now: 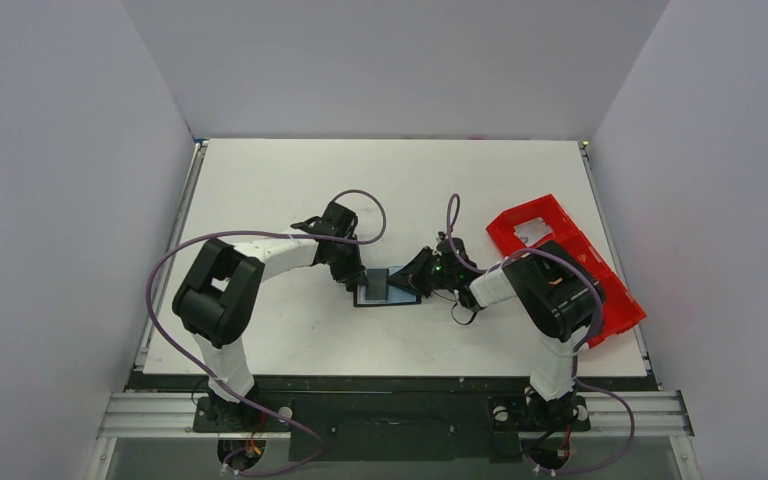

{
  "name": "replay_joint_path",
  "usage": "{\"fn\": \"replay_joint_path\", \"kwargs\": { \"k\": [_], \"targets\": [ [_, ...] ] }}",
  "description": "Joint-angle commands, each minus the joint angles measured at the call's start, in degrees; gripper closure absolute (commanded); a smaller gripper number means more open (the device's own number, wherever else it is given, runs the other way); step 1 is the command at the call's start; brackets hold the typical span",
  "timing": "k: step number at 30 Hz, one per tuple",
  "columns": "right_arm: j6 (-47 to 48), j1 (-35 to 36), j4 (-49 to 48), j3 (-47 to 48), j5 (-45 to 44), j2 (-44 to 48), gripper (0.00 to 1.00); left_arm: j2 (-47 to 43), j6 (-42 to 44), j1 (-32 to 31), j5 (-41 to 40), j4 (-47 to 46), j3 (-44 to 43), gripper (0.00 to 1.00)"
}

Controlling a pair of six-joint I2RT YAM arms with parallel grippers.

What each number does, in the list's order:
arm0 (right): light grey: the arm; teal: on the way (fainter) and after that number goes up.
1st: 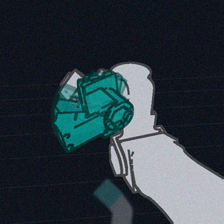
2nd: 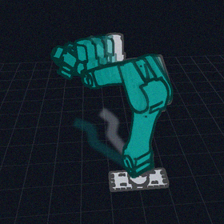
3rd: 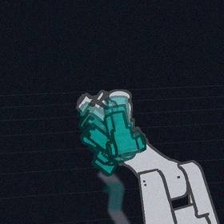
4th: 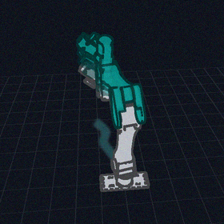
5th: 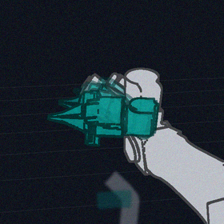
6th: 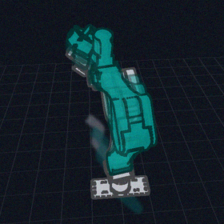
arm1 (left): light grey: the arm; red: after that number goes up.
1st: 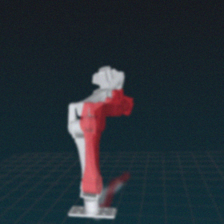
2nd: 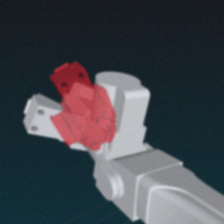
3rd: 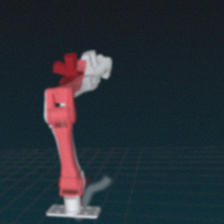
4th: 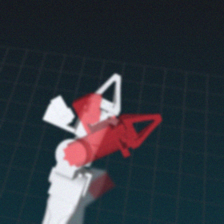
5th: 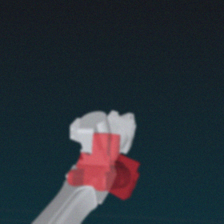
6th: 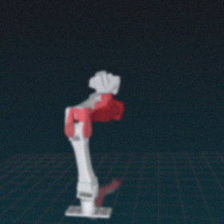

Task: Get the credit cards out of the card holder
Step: Remove the credit card from the card holder.

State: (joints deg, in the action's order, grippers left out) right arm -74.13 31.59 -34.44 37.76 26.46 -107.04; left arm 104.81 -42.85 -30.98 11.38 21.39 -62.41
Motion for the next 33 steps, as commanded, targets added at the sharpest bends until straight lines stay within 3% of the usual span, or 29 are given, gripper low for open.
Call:
{"fn": "replay_joint_path", "kwargs": {
  "k": [1,11,16,33],
  "targets": [
    [0.8,0.7,-2.1,1.4,-0.6,-1.4,0.92,3.8,0.6,-1.2,-1.7,1.0,1.2,1.0],
    [2.4,1.6,0.9,2.9,-1.6,-1.3,0.94,3.9,0.6,-1.2,-1.4,0.7,1.3,1.0],
    [3.4,1.6,2.5,2.9,-2.1,-1.1,1.0,3.8,0.5,-1.1,-1.4,0.8,1.3,1.0],
    [8.5,-2.0,8.4,0.8,-4.7,3.0,1.0,2.4,0.3,1.4,-2.0,0.2,4.8,1.0]
  ]
}}
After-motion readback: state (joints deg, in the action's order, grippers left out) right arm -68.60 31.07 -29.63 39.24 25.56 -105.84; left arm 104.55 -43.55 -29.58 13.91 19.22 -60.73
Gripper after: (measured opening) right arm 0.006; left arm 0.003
